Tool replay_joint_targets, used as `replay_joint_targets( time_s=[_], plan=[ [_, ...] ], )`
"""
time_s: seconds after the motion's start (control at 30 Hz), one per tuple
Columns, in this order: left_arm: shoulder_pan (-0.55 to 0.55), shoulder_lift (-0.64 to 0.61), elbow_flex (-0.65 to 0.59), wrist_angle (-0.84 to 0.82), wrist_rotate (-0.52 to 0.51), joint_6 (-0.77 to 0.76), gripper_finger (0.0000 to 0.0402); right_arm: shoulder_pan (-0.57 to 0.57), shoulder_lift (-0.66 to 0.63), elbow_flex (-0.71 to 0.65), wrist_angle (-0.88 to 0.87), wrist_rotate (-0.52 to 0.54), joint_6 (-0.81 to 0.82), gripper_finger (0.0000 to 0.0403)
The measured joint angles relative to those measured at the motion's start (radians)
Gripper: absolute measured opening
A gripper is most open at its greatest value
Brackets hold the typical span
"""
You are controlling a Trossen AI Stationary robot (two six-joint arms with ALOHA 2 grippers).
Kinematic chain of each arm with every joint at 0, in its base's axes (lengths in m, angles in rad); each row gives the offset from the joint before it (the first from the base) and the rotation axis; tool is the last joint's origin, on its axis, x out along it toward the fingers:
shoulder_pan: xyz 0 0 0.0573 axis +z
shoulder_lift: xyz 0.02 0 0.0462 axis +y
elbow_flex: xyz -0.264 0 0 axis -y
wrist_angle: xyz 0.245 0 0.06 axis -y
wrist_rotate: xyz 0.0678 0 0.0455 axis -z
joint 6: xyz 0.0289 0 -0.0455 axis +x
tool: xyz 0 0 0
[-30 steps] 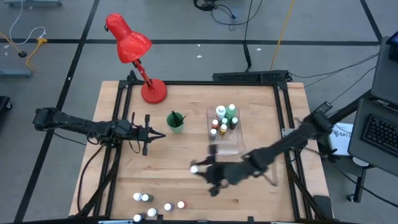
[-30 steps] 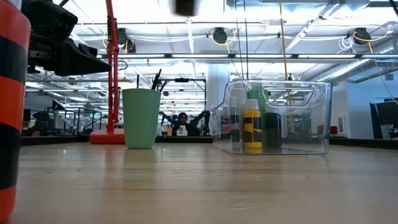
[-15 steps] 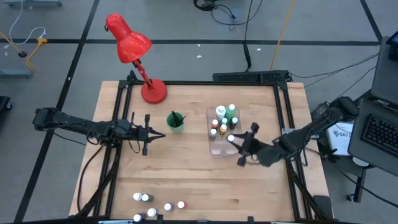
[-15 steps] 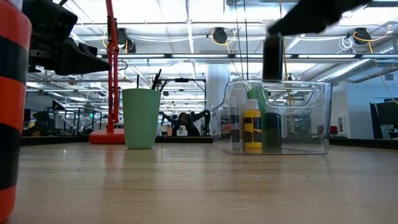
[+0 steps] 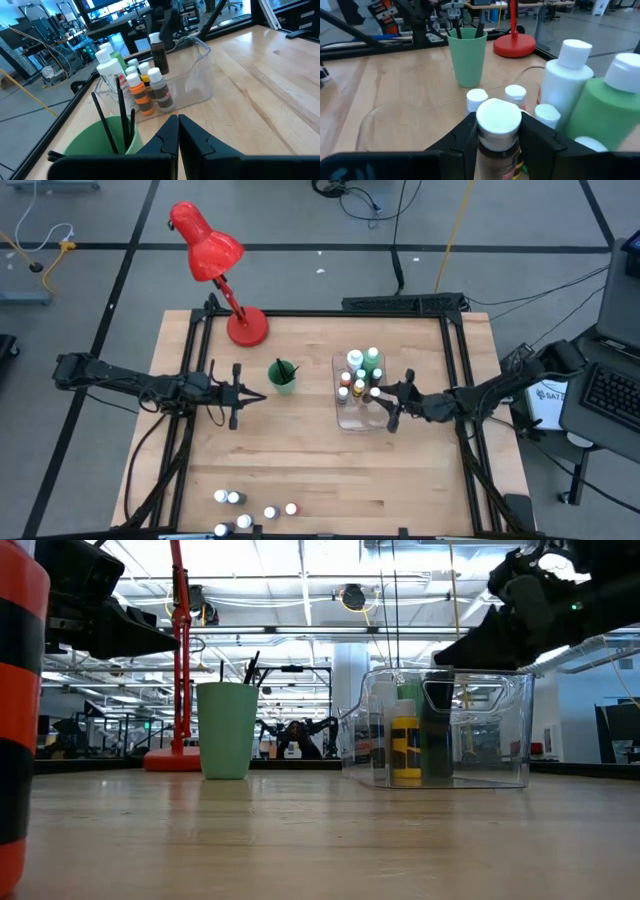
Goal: Pick & Place Paint Supplies
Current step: Put the small black paint bottle into the transparent bin
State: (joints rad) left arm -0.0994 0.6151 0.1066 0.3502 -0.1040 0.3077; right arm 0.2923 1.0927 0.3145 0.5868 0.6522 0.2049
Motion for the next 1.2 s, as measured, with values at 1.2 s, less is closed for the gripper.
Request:
replay_joint_targets(
  time_s=[1.2],
  plan=[
    [0.0, 0.0, 0.0, -0.001, 0.001, -0.001, 0.0015, -0.149, 0.099, 0.019, -0.106, -0.029, 0.052, 0.0136]
  ],
)
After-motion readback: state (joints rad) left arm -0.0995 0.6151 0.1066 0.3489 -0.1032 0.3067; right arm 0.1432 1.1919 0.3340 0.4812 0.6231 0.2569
